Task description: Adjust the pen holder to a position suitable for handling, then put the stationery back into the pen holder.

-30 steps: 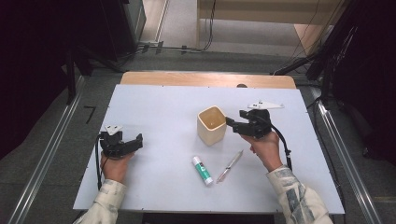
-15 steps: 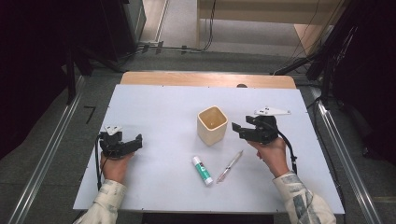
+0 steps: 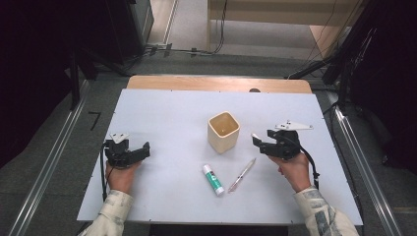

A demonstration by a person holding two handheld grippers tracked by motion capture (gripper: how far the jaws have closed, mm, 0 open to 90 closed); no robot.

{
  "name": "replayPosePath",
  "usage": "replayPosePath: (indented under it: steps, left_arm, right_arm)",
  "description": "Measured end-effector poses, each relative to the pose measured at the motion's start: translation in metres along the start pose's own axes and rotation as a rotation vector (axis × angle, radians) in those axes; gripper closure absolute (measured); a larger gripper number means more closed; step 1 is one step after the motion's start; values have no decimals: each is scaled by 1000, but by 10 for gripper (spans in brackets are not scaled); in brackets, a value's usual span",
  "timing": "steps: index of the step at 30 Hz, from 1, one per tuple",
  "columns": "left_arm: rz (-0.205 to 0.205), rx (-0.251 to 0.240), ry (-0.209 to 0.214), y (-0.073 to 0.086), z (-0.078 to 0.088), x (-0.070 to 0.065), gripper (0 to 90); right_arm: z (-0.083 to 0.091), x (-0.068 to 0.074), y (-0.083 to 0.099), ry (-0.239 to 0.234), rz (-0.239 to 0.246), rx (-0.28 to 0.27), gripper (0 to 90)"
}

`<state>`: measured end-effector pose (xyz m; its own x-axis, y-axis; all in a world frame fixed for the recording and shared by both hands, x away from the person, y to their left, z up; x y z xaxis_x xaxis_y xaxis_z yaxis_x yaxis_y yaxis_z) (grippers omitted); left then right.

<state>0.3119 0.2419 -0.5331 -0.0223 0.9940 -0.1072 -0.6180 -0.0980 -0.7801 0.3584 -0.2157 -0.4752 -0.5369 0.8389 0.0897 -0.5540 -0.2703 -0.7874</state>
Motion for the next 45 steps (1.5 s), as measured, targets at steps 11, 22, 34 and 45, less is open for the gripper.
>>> replayPosePath:
  steps: [11,22,34,45]
  left_arm:
    - [1,-1,3,0,0,0,94]
    - [-1,-1,1,0,0,0,94]
    - [-1,-1,2,0,0,-1,94]
    - [-2,-1,2,-1,0,-1,94]
  right_arm:
    - [4,-15,18,45,-3,46,298]
    - [10,-26,35,67,-8,78,301]
    - [14,-32,44,81,-15,99,301]
    - [12,-33,47,80,-15,113,305]
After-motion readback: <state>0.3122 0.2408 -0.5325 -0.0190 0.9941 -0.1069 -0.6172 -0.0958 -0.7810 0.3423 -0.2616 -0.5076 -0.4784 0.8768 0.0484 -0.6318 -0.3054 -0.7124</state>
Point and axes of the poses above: each handheld gripper's, and its own axes: z roughly backward along the jaws, y roughly out of its underside, x roughly to its left, the point moved 3 cm from there along -z, roughly forward along the jaws, and after that the axes turned 1 degree about y, right-handed, at the moved point
